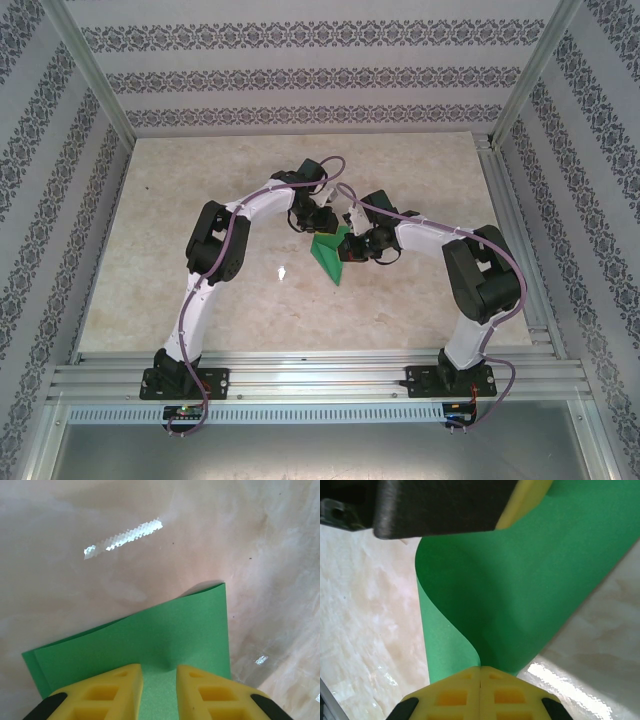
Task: Fold a paper plane with a square sheet of paper (fold left side to right side)
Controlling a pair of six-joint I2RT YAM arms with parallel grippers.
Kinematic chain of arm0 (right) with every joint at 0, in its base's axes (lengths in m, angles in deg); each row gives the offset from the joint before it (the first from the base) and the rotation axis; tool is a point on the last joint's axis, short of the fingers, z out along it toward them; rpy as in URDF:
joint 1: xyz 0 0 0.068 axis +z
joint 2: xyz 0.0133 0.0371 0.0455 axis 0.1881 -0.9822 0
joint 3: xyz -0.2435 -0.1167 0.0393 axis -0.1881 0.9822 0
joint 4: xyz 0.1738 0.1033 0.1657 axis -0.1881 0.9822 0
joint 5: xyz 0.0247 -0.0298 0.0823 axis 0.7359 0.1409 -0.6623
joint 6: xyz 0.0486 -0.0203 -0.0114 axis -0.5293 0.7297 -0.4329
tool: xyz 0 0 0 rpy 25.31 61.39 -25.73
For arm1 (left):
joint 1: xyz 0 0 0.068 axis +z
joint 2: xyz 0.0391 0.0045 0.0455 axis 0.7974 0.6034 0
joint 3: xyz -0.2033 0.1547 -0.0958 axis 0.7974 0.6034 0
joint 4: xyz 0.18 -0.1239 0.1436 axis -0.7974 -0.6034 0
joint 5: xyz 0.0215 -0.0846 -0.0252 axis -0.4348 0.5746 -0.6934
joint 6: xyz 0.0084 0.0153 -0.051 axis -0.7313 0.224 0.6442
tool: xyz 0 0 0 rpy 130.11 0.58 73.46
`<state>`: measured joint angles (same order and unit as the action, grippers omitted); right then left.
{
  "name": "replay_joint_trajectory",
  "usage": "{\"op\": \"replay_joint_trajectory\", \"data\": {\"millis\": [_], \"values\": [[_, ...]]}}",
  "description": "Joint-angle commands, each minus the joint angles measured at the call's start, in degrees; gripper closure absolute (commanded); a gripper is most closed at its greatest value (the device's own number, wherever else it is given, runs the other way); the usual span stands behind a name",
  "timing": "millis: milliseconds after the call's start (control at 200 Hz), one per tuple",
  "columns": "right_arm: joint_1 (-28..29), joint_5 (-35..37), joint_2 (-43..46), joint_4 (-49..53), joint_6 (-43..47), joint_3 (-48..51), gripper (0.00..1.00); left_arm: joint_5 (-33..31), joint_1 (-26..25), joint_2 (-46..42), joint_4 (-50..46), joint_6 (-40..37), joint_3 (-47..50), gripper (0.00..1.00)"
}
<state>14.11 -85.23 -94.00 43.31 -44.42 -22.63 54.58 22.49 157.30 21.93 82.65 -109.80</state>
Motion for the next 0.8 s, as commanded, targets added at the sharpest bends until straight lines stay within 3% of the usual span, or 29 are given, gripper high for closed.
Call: {"op": "replay_joint_trajectory", "data": {"millis": [0, 794], "values": [[-0.69, 0.64, -1.1, -2.68, 1.63, -1.69, 0.99, -2.26, 0.82, 1.09, -2.66, -0.71, 0.02, 0.73], [-0.87, 3.06, -5.37, -3.67, 2.36, -2.75, 0.98, -2.21, 0.7, 1.19, -1.7, -0.27, 1.18, 0.73]]}}
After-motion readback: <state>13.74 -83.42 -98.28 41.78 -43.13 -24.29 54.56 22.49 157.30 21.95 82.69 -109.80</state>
